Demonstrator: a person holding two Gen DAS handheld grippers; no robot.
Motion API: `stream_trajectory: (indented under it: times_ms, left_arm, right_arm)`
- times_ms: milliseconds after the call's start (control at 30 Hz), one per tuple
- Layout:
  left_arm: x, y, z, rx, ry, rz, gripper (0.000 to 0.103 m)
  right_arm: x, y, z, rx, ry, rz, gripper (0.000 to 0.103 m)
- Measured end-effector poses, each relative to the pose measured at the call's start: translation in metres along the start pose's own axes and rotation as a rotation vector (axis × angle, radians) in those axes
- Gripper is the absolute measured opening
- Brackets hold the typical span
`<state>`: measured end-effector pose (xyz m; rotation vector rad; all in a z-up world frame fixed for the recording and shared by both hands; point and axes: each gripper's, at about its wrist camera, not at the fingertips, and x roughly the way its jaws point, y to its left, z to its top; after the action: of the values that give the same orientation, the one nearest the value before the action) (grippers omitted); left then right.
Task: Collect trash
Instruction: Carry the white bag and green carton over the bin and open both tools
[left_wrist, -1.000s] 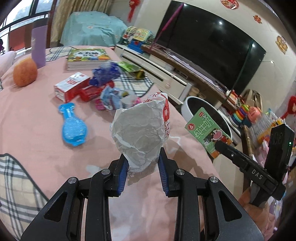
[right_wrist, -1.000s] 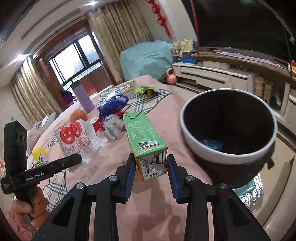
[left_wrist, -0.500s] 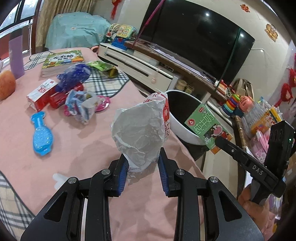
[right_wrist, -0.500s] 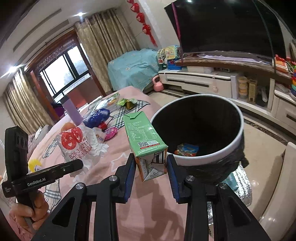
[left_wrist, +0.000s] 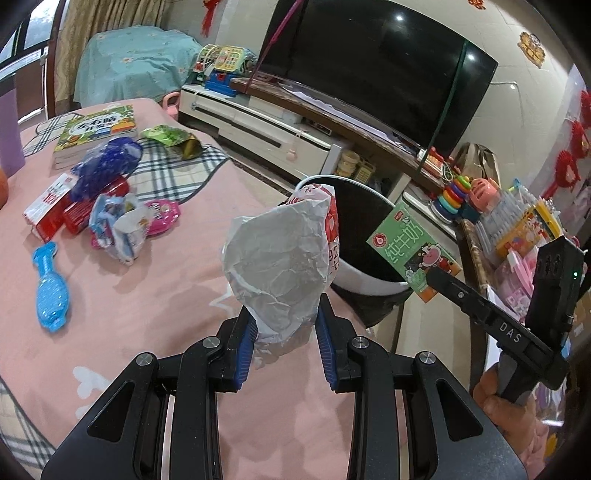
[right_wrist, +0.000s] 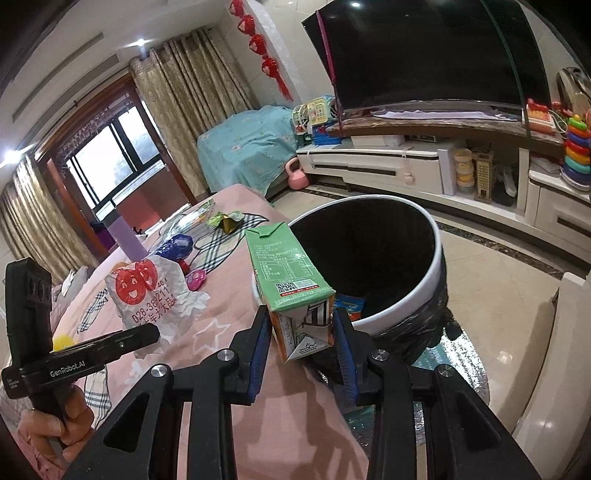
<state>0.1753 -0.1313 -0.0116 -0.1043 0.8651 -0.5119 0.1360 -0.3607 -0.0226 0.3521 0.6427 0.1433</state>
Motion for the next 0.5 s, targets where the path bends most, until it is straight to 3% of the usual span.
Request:
stream_trajectory:
  times_ms: [500]
  left_arm:
    - [0.025,-0.029,0.02,0.046,0.02,-0.017,0.029]
  right_arm:
    - [-0.002,-0.015,0.007,0.026,-0.006,-0.028,0.034]
